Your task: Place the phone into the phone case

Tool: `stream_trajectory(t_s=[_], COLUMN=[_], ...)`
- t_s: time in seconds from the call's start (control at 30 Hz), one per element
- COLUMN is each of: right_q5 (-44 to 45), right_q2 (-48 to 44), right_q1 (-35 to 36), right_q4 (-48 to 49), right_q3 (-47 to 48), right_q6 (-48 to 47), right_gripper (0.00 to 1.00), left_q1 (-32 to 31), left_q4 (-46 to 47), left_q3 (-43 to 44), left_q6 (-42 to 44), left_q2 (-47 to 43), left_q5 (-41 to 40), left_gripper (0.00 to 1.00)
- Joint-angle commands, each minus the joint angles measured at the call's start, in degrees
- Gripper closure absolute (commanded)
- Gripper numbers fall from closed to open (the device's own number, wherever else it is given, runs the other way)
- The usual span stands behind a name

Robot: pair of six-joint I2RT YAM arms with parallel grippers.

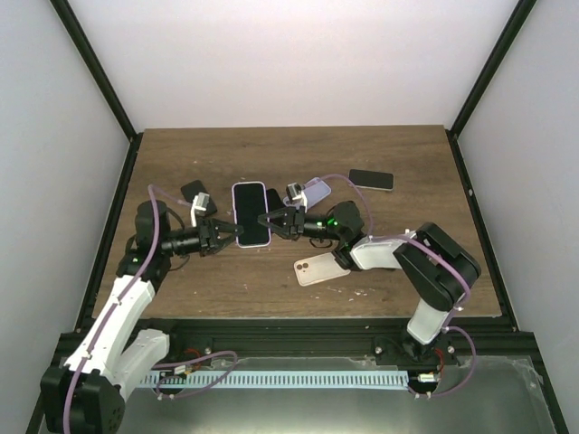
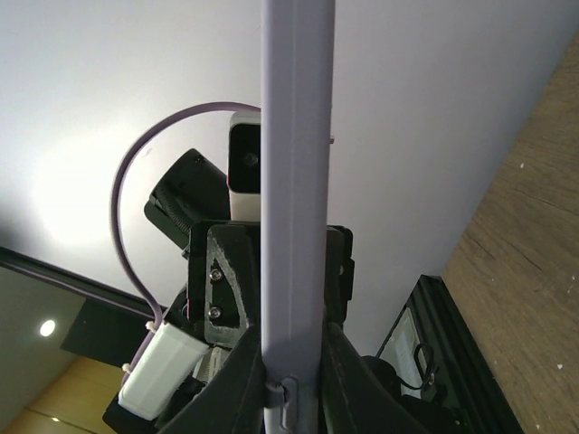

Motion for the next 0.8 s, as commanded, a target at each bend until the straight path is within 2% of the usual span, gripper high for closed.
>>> stream_trajectory(t_s=[0.0, 0.1, 0.23, 0.37, 0.63, 0.77], right_q5=[-1.6, -3.6, -5.1, -5.4, -6.9, -5.6], right_q2=[-2.4, -3.1, -5.3, -7.5, -7.9, -8.1], right_q1=[-0.5, -0.5, -0.4, -0.4, 0.2, 0.2], right_q4=[0.7, -0.1, -4.8, -8.7, -15.4, -16.8], right_q3=[3.5, 2.3, 0.8, -0.2, 0.3, -0.3], right_q6=[-3.6, -4.8, -8.4, -11.8, -16.9, -17.4], right_gripper=[0.9, 0.89, 0.87, 0.86, 0.81, 0.81], left_q1=[0.2, 0.2, 0.3, 0.2, 0.2, 0.2], left_q4=[0.5, 1.8, 0.7, -2.1, -3.9, -6.5], left_q3=[2.1, 3.3, 5.7, 7.9, 9.7, 10.2], left_q6=[-0.5, -1.6, 0.2, 3.6, 6.6, 8.5], left_q2=[-0.5, -0.1, 1.4, 4.0, 6.5, 6.9], left_q5=[-1.1, -2.1, -4.7, -6.6, -8.1, -9.7], left_gripper=[0.59, 0.53, 0.54, 0.64, 1.0, 1.0])
